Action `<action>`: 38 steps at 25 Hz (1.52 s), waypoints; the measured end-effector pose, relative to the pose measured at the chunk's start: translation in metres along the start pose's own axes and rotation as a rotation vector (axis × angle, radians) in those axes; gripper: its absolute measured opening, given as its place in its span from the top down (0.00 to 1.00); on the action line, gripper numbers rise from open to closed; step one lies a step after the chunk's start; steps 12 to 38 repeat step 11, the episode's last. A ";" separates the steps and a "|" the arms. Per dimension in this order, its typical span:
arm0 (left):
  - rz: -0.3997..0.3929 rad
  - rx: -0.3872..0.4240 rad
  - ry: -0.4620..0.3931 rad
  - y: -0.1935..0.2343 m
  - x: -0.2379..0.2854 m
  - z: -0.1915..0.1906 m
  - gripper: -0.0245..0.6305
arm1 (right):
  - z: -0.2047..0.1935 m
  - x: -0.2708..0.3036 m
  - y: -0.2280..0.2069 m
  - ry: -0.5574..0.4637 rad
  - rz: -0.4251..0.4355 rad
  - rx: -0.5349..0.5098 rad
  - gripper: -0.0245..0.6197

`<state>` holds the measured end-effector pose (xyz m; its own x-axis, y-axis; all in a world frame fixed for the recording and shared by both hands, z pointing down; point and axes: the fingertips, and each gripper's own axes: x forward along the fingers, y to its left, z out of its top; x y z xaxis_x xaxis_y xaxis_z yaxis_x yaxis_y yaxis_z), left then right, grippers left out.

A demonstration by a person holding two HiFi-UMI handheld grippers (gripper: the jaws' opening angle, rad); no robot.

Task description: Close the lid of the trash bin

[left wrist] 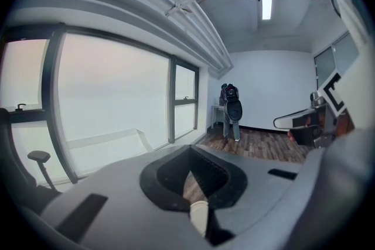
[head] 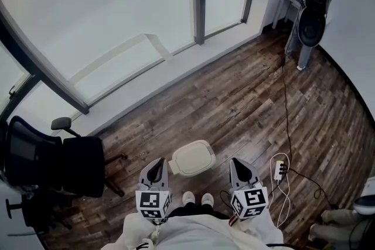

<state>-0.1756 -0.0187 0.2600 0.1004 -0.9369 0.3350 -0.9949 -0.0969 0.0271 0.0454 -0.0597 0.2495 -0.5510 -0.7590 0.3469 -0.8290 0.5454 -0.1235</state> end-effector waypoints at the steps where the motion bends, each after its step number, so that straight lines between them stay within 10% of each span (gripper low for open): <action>1: -0.004 -0.001 0.004 -0.001 0.000 -0.001 0.96 | 0.000 0.000 0.000 0.002 0.000 -0.001 0.93; 38: -0.014 -0.018 0.010 0.008 0.002 -0.010 0.96 | -0.010 0.007 0.009 0.026 0.005 -0.004 0.93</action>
